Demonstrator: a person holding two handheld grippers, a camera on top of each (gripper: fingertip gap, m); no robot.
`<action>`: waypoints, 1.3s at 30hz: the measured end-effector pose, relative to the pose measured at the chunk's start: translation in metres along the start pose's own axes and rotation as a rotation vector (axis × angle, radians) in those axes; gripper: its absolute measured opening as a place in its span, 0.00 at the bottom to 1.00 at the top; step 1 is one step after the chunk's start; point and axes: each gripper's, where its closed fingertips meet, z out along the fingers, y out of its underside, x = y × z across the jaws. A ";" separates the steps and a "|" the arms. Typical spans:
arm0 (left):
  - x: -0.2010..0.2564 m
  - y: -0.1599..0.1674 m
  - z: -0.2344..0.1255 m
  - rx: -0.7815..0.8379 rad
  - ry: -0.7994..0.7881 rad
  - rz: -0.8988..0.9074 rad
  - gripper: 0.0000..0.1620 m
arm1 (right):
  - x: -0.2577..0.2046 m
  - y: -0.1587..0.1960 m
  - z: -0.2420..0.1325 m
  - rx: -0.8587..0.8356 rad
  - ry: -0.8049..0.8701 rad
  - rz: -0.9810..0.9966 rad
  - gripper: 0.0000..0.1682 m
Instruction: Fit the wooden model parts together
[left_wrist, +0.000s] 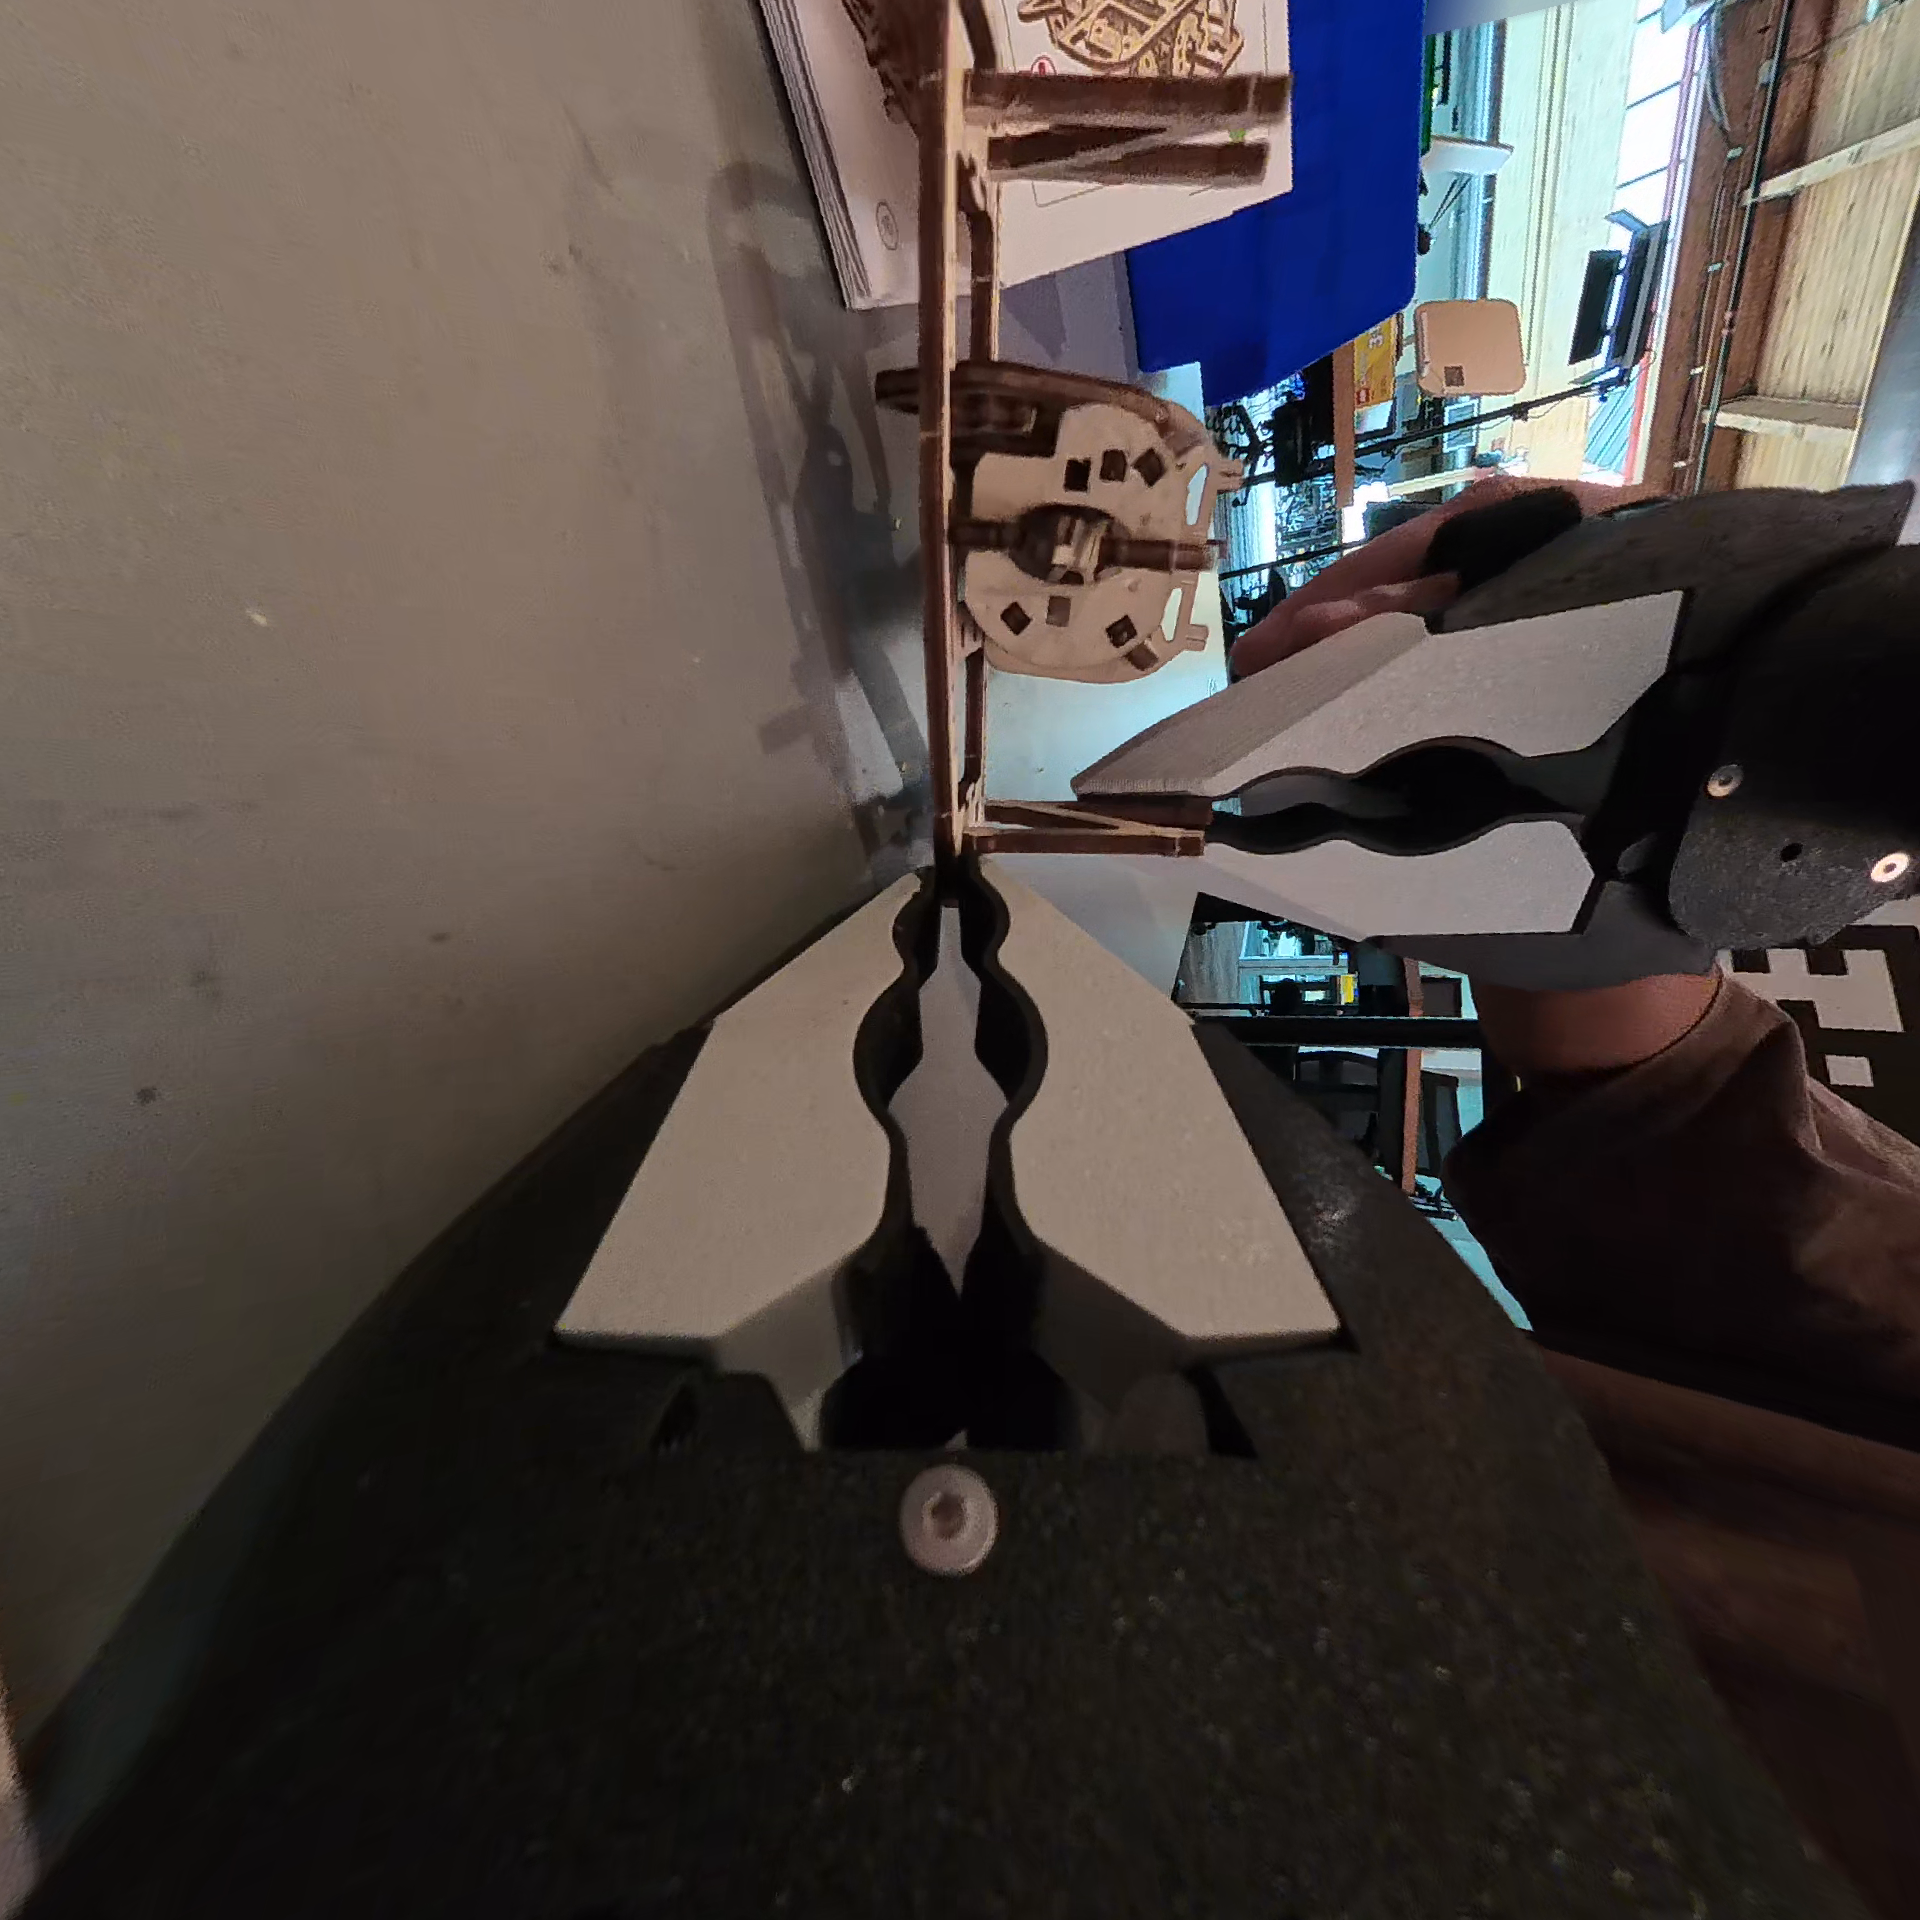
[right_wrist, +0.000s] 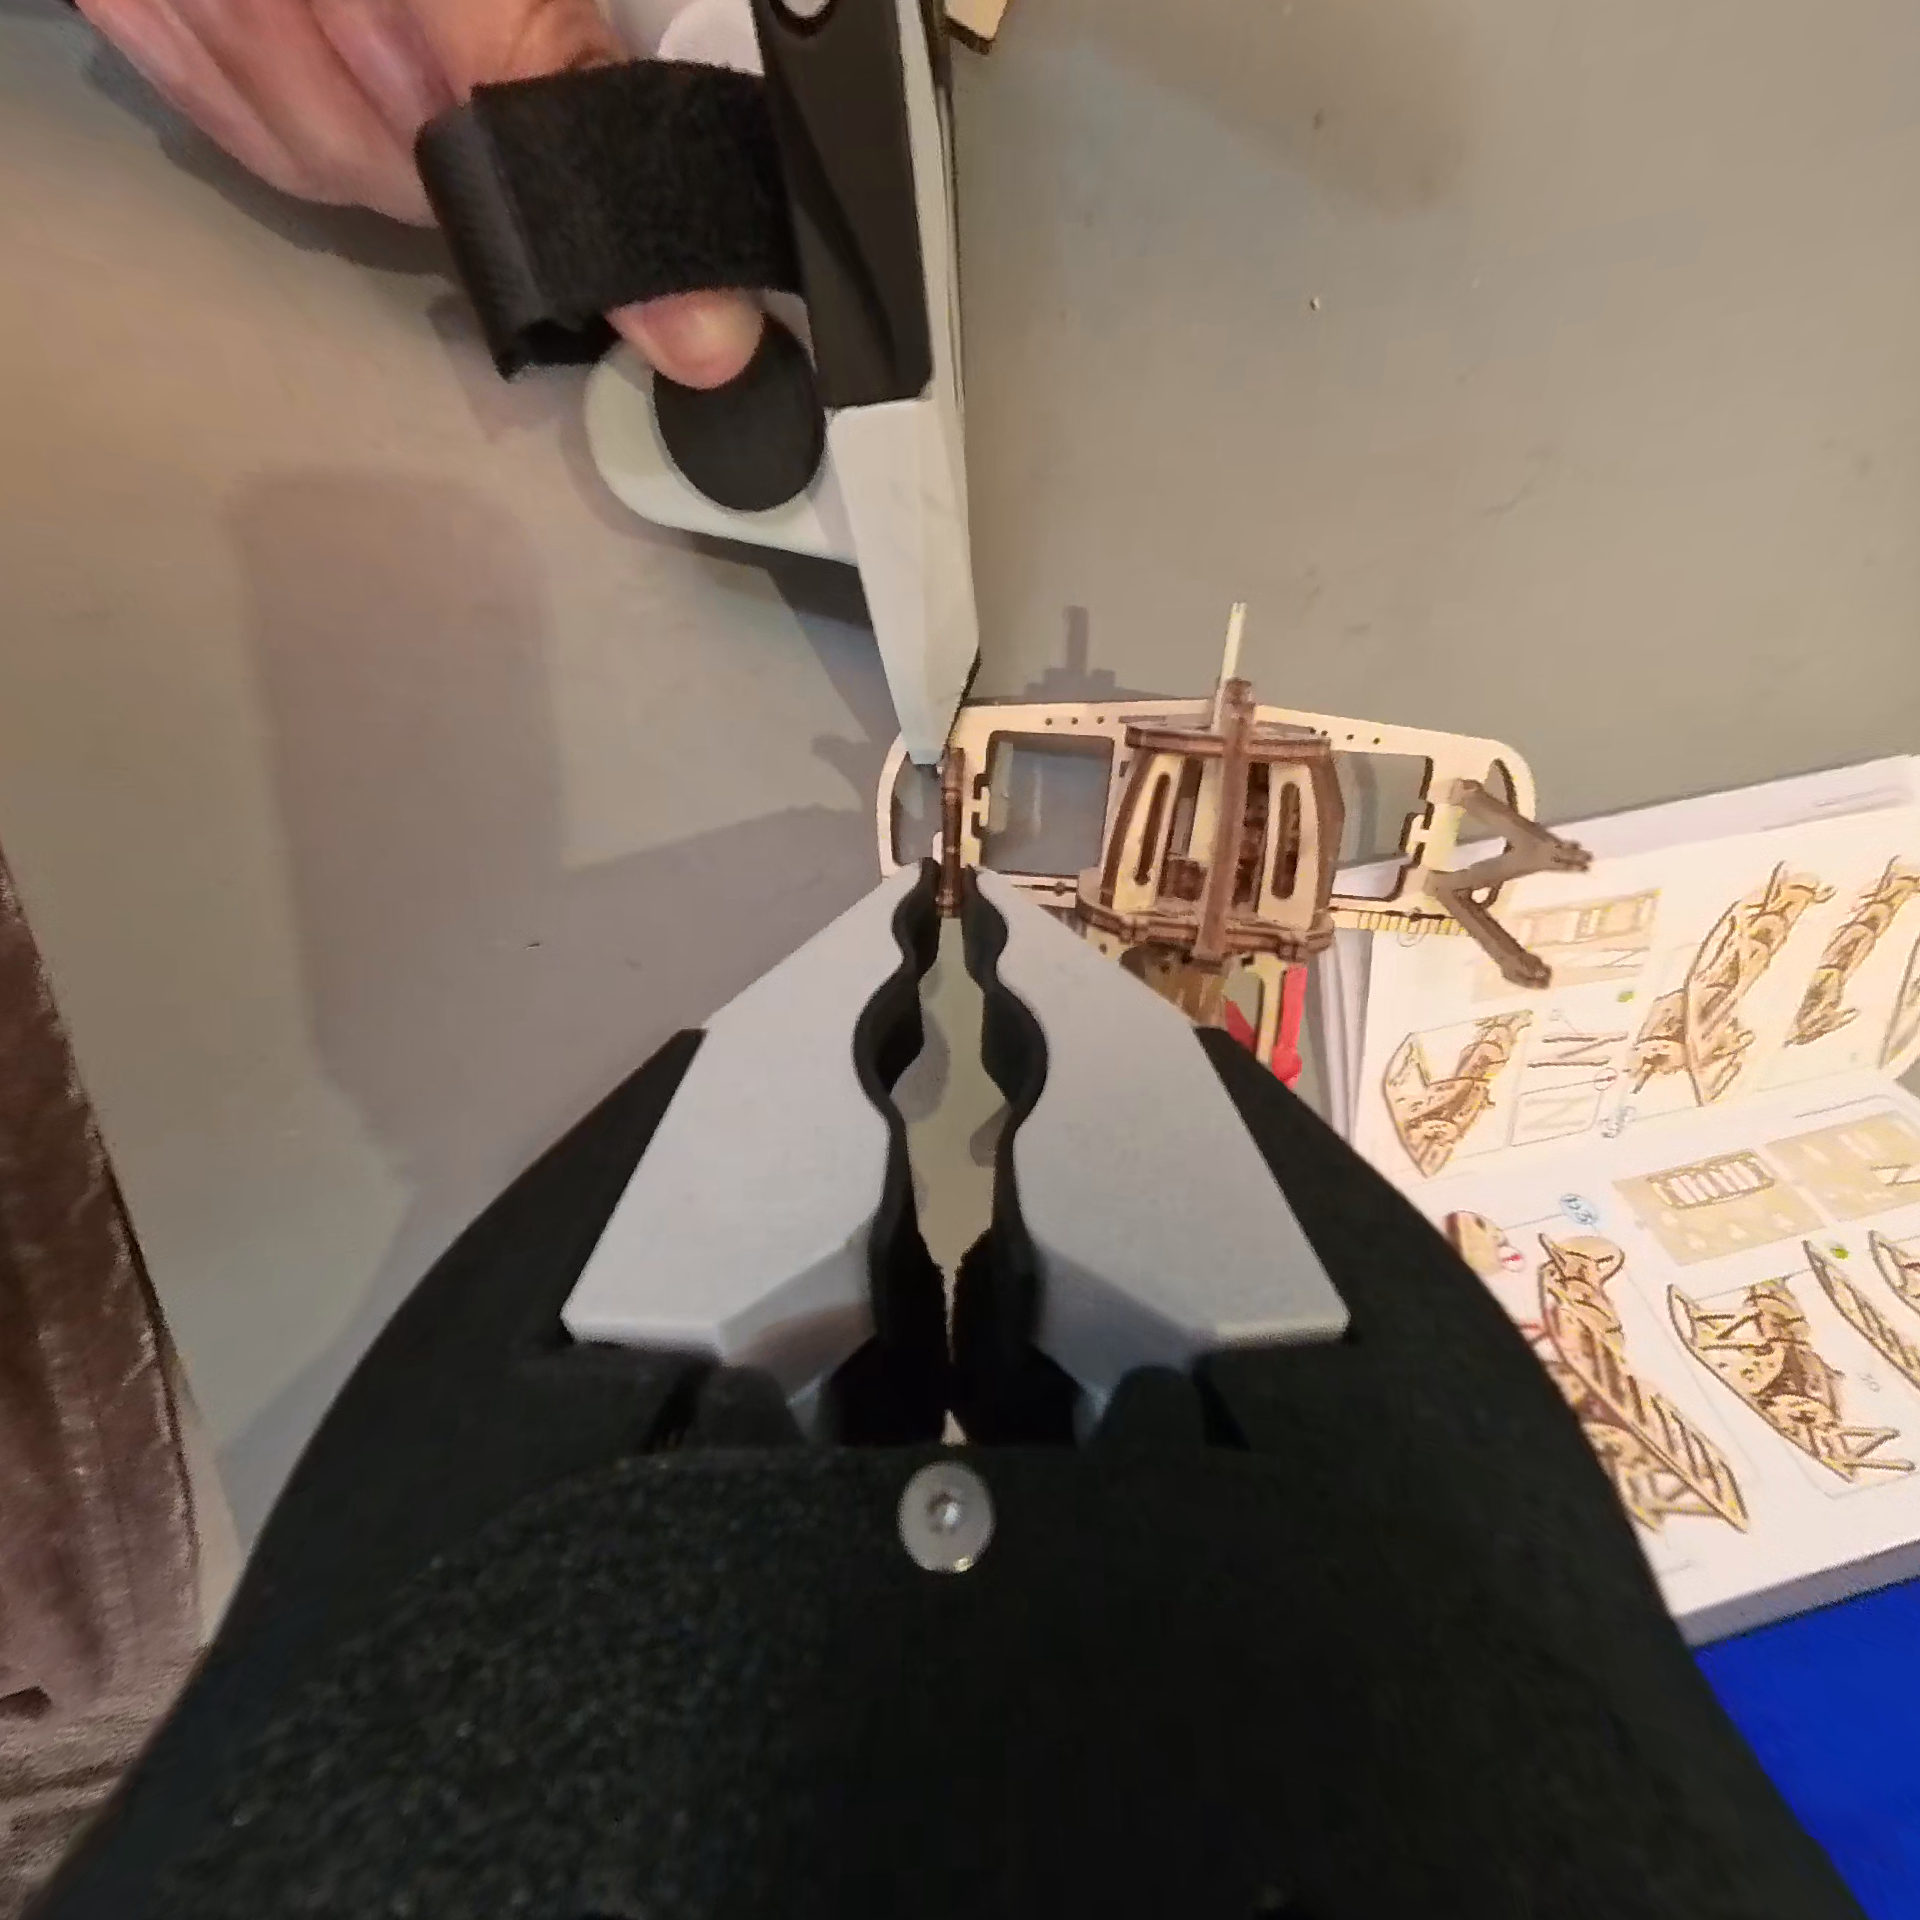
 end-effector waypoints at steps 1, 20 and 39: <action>0.000 0.000 0.000 0.000 -0.003 -0.001 0.00 | 0.000 0.001 0.001 -0.001 -0.007 0.011 0.01; -0.002 -0.004 0.000 0.041 -0.029 -0.028 0.00 | 0.004 0.004 0.003 -0.026 -0.005 0.034 0.01; -0.002 -0.004 0.001 0.059 -0.042 -0.028 0.00 | 0.005 0.014 0.006 -0.149 -0.003 -0.048 0.01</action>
